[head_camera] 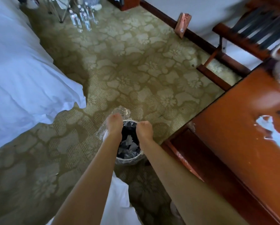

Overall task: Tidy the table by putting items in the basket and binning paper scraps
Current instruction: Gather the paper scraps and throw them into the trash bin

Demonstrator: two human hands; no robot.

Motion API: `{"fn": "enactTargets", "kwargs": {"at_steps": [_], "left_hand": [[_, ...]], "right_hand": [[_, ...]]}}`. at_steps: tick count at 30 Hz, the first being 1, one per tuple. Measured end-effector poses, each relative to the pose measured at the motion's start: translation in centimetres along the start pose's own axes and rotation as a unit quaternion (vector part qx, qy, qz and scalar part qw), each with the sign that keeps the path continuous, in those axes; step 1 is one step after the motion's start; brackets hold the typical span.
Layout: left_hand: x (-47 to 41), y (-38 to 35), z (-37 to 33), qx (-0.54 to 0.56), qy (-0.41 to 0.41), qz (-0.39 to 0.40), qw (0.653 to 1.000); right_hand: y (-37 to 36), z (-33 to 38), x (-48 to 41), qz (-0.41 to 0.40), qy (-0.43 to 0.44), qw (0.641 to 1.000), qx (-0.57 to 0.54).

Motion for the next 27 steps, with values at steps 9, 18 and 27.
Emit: {"fn": "enactTargets", "kwargs": {"at_steps": [9, 18, 27], "left_hand": [[16.9, -4.2, -13.7, 0.022, -0.277, 0.057, 0.959], [31.3, -16.9, -16.4, -0.057, -0.362, 0.179, 0.913], [31.3, -31.9, -13.2, -0.476, -0.346, 0.248, 0.77]], "right_hand": [[6.4, 10.3, 17.8, -0.081, 0.293, 0.949, -0.09], [20.7, 7.7, 32.1, -0.17, 0.406, 0.88, -0.18], [35.9, 2.6, 34.8, -0.376, 0.245, 0.883, 0.139]]}}
Point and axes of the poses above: each hand's wrist, its own x-axis away from the middle knuckle, its own y-axis out of the back of the hand, z = x × y, the point moved 8 cm from there along -x, towards the middle knuckle, and after that the axes turned 15 degrees about z, right-handed, at the moved point
